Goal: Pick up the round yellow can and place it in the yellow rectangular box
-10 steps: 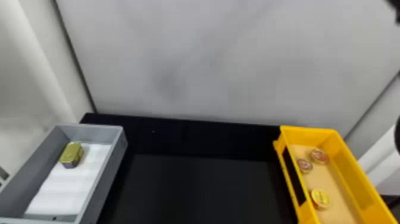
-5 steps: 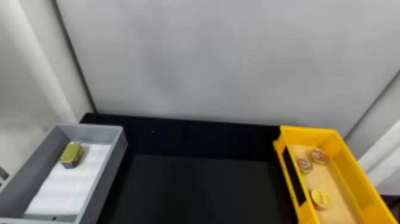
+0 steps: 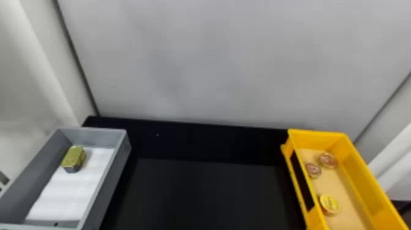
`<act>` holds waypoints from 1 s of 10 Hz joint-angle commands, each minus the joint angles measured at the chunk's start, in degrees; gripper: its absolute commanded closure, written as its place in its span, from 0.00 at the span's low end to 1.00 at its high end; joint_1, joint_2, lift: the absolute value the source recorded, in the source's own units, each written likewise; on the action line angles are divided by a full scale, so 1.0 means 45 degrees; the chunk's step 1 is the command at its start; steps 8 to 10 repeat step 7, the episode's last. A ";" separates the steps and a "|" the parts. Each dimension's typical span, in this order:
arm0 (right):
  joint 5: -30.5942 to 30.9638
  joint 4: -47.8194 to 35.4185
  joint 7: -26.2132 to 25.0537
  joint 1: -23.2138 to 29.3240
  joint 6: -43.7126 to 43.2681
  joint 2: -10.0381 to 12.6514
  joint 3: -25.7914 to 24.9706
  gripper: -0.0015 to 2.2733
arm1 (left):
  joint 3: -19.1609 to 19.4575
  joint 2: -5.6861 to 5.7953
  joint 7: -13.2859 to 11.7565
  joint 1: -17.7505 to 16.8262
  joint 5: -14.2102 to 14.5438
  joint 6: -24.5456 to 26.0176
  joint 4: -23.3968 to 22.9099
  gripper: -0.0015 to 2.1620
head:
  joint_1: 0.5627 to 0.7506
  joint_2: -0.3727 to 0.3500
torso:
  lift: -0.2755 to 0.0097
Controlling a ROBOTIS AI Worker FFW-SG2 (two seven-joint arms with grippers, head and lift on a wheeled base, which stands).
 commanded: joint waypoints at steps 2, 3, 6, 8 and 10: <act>0.0001 -0.0012 -0.0105 0.0061 -0.0030 0.0011 -0.0083 0.02 | -0.0076 0.0018 0.0079 -0.0010 0.0019 0.0020 0.0019 0.03 | 0.70 0.41 | 0.94; 0.0001 -0.0032 -0.0105 0.0120 -0.0030 -0.0009 -0.0083 0.02 | -0.0018 0.0057 0.0079 0.0029 0.0019 0.0040 0.0000 0.03 | 0.70 0.41 | 0.94; 0.0001 -0.0032 -0.0183 0.0198 -0.0069 -0.0009 -0.0102 0.02 | -0.0037 0.0076 0.0060 -0.0068 0.0000 0.0040 0.0000 0.03 | 0.70 0.41 | 0.94; 0.0021 -0.0032 -0.0183 0.0217 -0.0089 0.0011 -0.0083 0.02 | -0.0037 0.0076 0.0060 -0.0068 0.0000 0.0040 0.0000 0.03 | 0.70 0.41 | 0.94; 0.0021 -0.0032 -0.0183 0.0217 -0.0089 0.0011 -0.0083 0.02 | -0.0037 0.0076 0.0060 -0.0068 0.0000 0.0040 0.0000 0.03 | 0.70 0.41 | 0.94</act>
